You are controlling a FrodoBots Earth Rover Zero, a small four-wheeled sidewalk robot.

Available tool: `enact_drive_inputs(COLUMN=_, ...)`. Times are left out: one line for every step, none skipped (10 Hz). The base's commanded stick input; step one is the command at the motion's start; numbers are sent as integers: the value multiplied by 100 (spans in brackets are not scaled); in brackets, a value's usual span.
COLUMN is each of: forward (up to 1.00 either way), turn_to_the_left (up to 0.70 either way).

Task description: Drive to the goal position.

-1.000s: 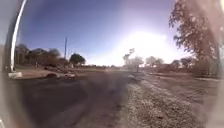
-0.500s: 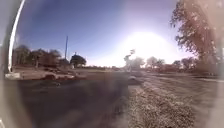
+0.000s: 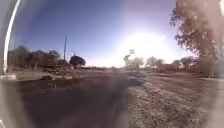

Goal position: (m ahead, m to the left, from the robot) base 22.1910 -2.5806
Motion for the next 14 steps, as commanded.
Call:
enact_drive_inputs(forward=50, turn_to_the_left=0)
enact_drive_inputs(forward=50, turn_to_the_left=0)
enact_drive_inputs(forward=50, turn_to_the_left=0)
enact_drive_inputs(forward=50, turn_to_the_left=0)
enact_drive_inputs(forward=50, turn_to_the_left=0)
enact_drive_inputs(forward=50, turn_to_the_left=0)
enact_drive_inputs(forward=50, turn_to_the_left=0)
enact_drive_inputs(forward=50, turn_to_the_left=0)
enact_drive_inputs(forward=50, turn_to_the_left=0)
enact_drive_inputs(forward=50, turn_to_the_left=0)
enact_drive_inputs(forward=50, turn_to_the_left=0)
enact_drive_inputs(forward=50, turn_to_the_left=0)
enact_drive_inputs(forward=50, turn_to_the_left=0)
enact_drive_inputs(forward=50, turn_to_the_left=0)
